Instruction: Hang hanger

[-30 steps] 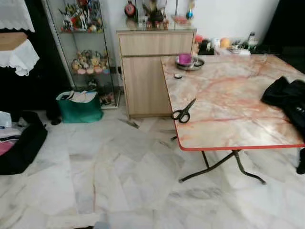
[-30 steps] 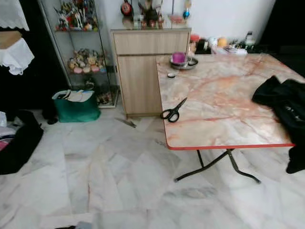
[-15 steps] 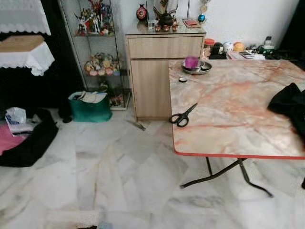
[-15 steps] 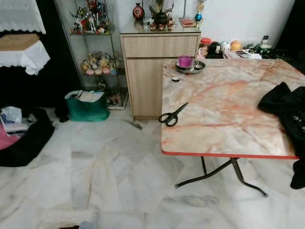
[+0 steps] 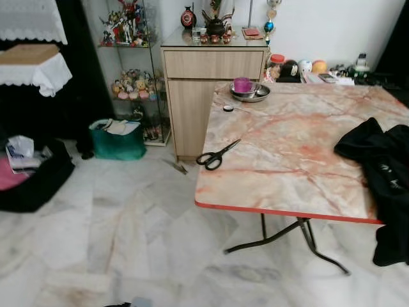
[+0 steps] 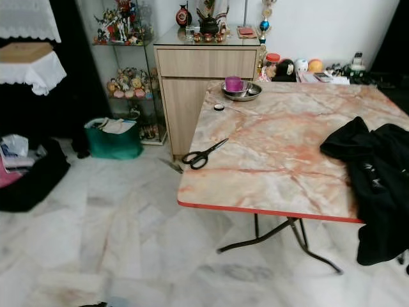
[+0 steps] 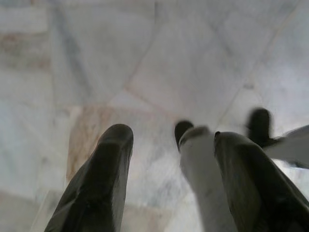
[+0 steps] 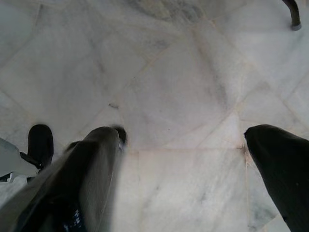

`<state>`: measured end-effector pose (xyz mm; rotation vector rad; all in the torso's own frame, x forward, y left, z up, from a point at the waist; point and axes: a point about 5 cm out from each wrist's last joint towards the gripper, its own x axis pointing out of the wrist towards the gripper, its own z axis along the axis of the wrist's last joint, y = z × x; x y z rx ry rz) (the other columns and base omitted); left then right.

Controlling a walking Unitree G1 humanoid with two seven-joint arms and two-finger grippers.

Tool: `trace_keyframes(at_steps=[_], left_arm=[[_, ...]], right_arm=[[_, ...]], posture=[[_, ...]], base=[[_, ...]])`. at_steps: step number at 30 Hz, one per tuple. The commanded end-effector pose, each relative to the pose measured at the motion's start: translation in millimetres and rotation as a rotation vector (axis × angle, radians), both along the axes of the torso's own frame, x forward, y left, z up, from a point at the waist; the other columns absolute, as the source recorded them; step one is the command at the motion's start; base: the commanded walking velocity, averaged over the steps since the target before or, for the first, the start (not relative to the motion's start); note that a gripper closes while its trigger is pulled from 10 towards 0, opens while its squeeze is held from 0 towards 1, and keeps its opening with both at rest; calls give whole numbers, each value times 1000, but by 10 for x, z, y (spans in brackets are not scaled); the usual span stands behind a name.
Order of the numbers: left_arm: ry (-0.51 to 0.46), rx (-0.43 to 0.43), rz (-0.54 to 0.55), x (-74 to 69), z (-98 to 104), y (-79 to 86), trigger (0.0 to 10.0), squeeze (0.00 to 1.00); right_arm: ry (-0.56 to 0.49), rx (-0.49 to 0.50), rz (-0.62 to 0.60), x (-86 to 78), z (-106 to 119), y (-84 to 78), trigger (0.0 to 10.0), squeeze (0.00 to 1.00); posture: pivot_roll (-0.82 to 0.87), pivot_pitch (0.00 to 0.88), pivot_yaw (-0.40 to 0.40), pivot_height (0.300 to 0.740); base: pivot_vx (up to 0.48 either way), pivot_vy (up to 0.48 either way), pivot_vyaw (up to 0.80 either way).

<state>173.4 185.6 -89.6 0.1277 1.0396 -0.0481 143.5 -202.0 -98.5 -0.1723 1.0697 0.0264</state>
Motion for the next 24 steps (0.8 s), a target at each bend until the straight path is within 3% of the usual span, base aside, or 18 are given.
trace_keyframes(at_steps=[1, 24], left_arm=[[50, 27, 60, -479, -91, 433, 10000, 0], [36, -5, 98, -476, -101, 378, 10000, 0]], right_arm=[[-67, 86, -194, 298, 95, 112, 10000, 0], [-66, 71, -181, 303, 108, 39, 10000, 0]], posture=[[122, 0, 82, 740], [136, 0, 52, 740]], base=[[0, -480, 0], [0, -480, 0]])
